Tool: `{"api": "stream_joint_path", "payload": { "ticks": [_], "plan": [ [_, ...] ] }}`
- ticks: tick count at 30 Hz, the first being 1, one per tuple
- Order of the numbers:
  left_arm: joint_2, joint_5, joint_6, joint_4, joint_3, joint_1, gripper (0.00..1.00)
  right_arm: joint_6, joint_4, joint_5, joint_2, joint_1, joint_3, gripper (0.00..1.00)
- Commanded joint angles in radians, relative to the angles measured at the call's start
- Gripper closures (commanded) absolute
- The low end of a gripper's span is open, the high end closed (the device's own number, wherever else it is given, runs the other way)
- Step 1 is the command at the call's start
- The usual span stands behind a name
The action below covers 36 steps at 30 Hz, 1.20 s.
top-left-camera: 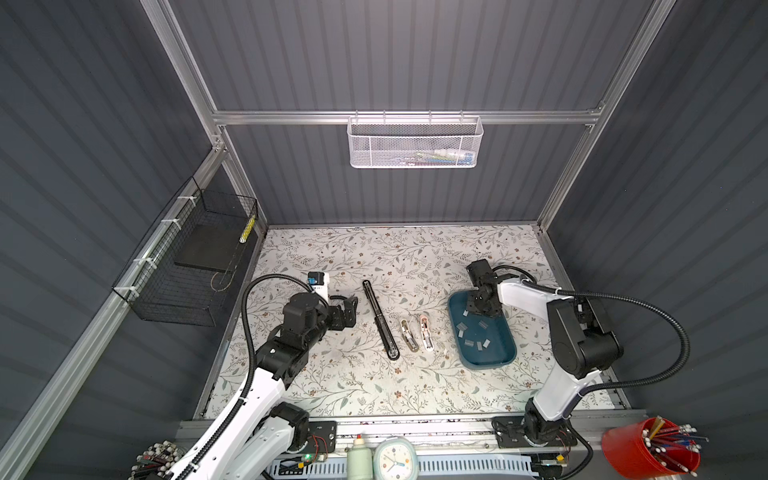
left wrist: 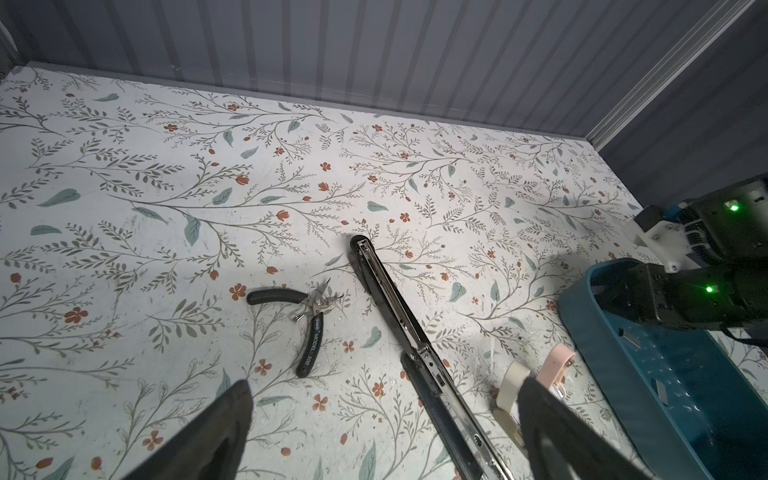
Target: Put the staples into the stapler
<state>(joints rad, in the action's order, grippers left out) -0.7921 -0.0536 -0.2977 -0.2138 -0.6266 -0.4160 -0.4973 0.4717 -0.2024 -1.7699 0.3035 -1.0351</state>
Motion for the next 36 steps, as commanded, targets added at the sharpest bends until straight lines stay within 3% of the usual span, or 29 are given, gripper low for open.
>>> {"api": "stream_joint_path", "payload": {
  "ticks": [1, 9, 36],
  "plan": [
    [0.016, 0.017, 0.015, 0.022, 0.013, 0.003, 0.01, -0.007, 0.037, -0.012, -0.025, -0.004, -0.025, 0.67],
    [0.016, 0.018, 0.015, 0.022, 0.013, 0.003, 0.01, -0.007, 0.038, -0.017, -0.039, -0.004, -0.042, 0.68],
    [0.025, 0.018, 0.015, 0.025, 0.018, 0.003, 0.01, -0.004, 0.035, -0.006, -0.029, -0.005, -0.03, 0.85]
  ]
}}
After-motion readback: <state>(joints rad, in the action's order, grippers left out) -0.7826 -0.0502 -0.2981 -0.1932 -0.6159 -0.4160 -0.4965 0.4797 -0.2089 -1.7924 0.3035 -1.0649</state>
